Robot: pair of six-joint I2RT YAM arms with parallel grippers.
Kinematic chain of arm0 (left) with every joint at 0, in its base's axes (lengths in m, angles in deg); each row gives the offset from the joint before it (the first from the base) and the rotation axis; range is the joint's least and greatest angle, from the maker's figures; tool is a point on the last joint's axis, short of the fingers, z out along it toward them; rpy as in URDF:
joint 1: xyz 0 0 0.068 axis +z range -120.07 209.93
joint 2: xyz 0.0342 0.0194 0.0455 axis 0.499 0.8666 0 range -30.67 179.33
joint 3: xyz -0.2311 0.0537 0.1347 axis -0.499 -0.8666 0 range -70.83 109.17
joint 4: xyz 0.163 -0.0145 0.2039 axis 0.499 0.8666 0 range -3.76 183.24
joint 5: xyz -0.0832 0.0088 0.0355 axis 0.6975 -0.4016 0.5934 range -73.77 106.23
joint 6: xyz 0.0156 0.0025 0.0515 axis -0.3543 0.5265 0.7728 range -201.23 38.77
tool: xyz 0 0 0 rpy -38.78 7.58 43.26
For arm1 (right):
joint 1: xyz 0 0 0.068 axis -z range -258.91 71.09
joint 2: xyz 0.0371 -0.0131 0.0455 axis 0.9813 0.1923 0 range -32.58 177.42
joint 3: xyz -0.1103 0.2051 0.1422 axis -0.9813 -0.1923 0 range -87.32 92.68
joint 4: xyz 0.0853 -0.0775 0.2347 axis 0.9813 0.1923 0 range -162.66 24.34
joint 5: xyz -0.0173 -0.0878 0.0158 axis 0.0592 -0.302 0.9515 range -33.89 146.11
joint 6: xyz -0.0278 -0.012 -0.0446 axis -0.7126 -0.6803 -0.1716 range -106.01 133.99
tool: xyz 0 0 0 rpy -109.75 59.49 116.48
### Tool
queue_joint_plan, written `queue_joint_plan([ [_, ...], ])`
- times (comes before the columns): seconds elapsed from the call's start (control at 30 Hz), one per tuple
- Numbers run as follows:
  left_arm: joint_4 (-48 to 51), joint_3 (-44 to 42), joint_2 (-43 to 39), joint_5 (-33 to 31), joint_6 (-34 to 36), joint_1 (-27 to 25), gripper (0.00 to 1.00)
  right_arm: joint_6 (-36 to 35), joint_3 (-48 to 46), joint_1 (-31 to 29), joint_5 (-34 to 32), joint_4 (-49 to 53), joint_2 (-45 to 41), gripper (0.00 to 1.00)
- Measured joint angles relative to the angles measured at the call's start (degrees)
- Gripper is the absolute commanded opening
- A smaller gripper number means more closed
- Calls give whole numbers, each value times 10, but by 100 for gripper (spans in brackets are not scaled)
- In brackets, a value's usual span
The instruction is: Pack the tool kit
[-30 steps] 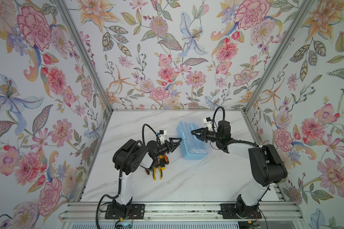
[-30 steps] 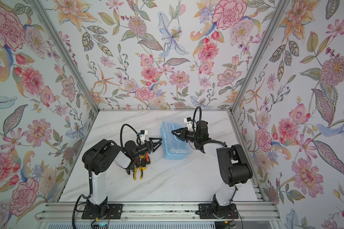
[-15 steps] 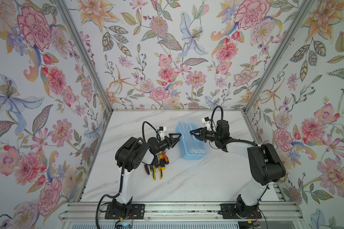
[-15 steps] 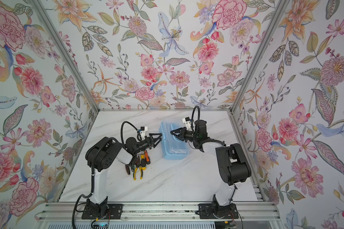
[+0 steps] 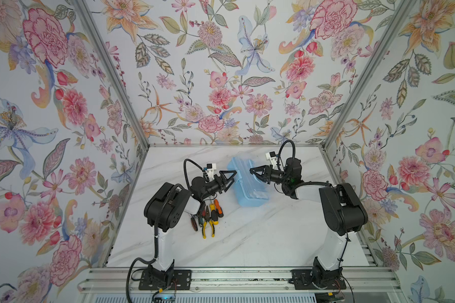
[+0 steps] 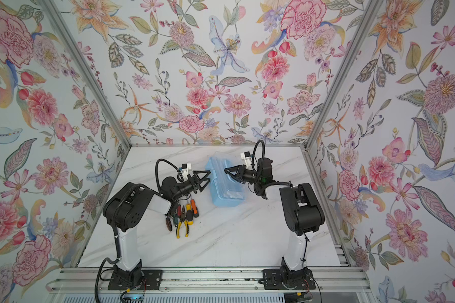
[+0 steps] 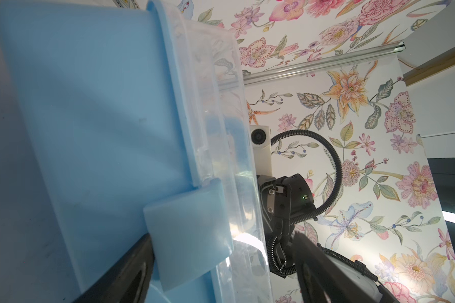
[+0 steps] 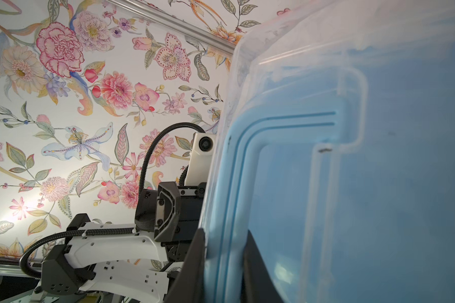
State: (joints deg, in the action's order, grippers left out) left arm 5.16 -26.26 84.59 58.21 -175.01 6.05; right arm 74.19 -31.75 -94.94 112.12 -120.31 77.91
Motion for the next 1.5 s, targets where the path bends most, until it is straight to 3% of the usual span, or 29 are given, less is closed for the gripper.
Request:
queue_joint_plan([
  [0.53,37,0,-30,14,-26,13,84,11,15,0,0,-11,15,0],
  [1.0,13,6,-58,59,-47,30,85,-40,36,-12,-29,57,-11,0],
  [1.2,17,-49,-84,69,26,45,86,-135,45,-49,-101,206,-74,0],
  [1.5,177,-55,-128,35,187,59,89,-217,90,-87,-250,427,-98,0],
])
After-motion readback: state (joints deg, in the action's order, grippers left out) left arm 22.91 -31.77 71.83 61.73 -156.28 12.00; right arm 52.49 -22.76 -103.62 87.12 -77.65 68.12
